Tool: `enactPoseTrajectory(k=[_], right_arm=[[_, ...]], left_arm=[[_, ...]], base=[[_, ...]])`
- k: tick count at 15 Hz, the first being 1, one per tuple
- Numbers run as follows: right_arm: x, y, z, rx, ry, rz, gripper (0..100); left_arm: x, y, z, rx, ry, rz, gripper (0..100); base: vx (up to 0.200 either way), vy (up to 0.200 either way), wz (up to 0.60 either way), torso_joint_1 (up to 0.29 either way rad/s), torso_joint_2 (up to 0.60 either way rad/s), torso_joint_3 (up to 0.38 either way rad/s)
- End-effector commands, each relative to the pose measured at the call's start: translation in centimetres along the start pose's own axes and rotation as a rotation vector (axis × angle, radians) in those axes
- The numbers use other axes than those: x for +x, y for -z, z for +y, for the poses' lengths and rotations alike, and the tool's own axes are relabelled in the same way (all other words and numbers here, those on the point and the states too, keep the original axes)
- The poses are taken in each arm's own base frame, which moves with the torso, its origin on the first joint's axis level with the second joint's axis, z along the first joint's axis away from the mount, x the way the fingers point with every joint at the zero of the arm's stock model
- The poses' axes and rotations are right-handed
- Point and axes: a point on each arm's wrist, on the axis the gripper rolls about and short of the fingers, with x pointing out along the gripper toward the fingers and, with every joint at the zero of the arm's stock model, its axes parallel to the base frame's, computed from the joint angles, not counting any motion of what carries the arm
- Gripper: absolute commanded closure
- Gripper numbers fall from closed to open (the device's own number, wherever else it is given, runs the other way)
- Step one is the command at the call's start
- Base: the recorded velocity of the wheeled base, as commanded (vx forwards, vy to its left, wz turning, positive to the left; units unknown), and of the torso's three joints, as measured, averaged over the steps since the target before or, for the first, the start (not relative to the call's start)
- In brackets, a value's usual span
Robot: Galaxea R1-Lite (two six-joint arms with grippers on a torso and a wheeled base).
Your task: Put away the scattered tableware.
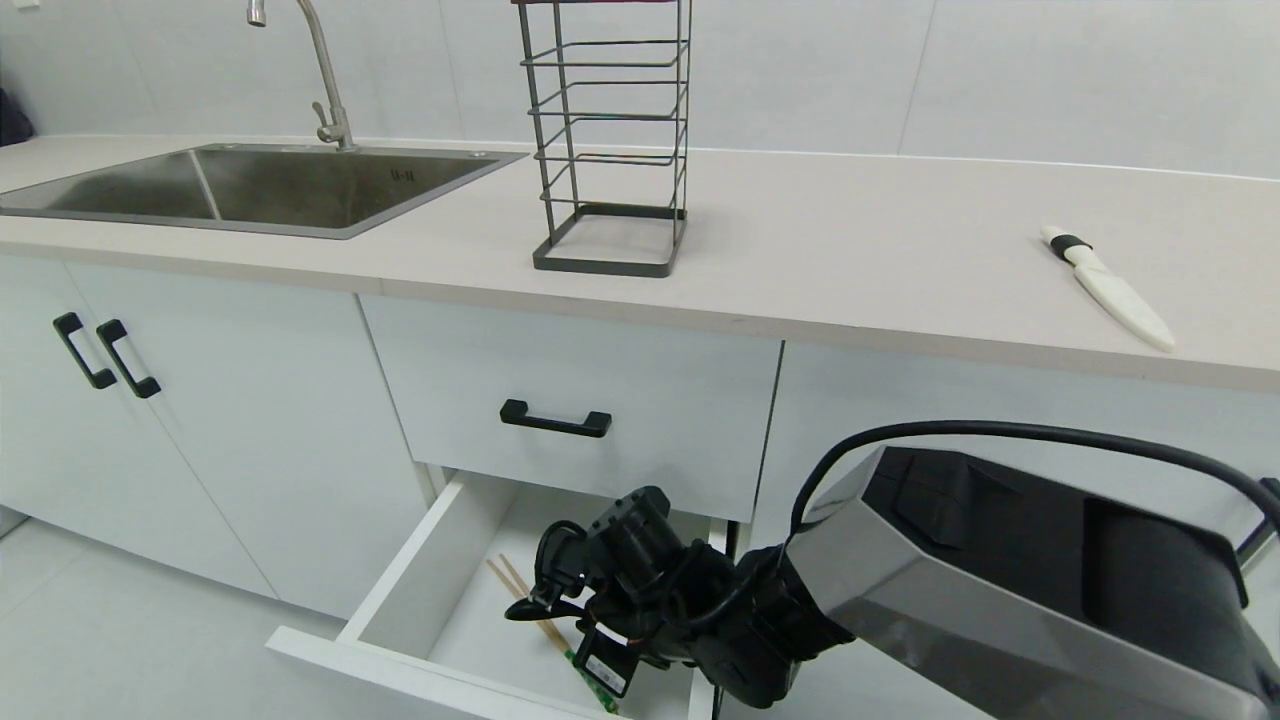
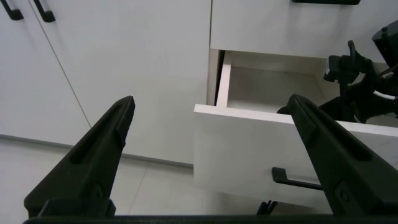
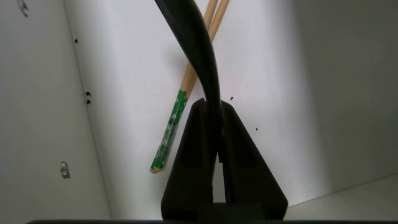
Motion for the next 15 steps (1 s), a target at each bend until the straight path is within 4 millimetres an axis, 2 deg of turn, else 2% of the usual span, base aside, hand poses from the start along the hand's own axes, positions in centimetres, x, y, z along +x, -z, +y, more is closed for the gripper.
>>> enactPoseTrajectory(k=[1,8,15], right_arm=[[0.4,0.4,0.0,0.001,-0.002,0.012,100],[1.4,-0.2,-0.9,0.009,0.013,-0.013,100],[2.6,0.2,-0.7,0.003,0.007,-0.005,100]], left_arm=[[0.0,0.0,0.0,0.000,0.001,0.002,0],[0.0,0.0,0.0,0.000,-0.001,0.002,0],[0.0,0.0,0.0,0.000,0.001,0.002,0]], base=[[0.000,0.000,0.00,0.000,0.00,0.000],[0.000,0.000,0.00,0.000,0.00,0.000],[0.000,0.000,0.00,0.000,0.00,0.000]])
